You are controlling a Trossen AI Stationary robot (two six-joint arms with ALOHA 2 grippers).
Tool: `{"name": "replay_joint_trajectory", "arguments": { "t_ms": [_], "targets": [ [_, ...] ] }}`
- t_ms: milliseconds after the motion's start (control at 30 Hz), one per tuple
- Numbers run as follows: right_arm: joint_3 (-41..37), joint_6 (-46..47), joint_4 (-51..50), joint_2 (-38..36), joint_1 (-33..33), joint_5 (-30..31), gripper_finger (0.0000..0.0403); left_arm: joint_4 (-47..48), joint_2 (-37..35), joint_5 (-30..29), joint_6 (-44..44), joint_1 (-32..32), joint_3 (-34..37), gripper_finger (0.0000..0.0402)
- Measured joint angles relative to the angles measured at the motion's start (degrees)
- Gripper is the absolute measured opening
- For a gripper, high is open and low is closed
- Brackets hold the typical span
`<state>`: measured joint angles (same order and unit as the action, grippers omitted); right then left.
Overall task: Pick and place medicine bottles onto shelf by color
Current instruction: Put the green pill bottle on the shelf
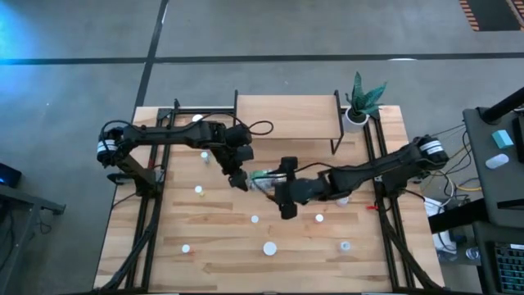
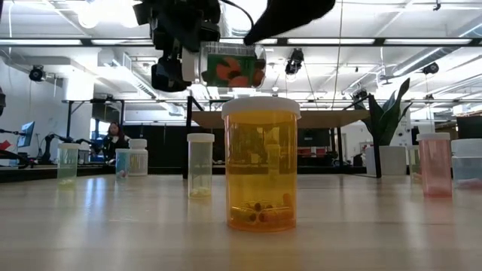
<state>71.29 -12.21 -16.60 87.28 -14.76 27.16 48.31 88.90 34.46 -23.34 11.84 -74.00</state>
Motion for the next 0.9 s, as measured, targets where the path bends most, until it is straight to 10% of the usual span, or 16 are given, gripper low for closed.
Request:
{"name": "replay_joint_trajectory", "arguments": {
  "t_ms": [433, 900],
  "targets": [
    [17.1, -2.4, -17.3, 15.4, 0.1, 7.9, 0.0338, -2.6, 0.0, 3.4, -1.3, 0.1, 0.0, 0.0218],
    [13.7, 0.1, -17.8, 10.2, 0.1, 6.3, 0.0260, -3.3, -1.2, 2.7, 10.7, -0.1, -1.4, 0.0280]
  ]
}}
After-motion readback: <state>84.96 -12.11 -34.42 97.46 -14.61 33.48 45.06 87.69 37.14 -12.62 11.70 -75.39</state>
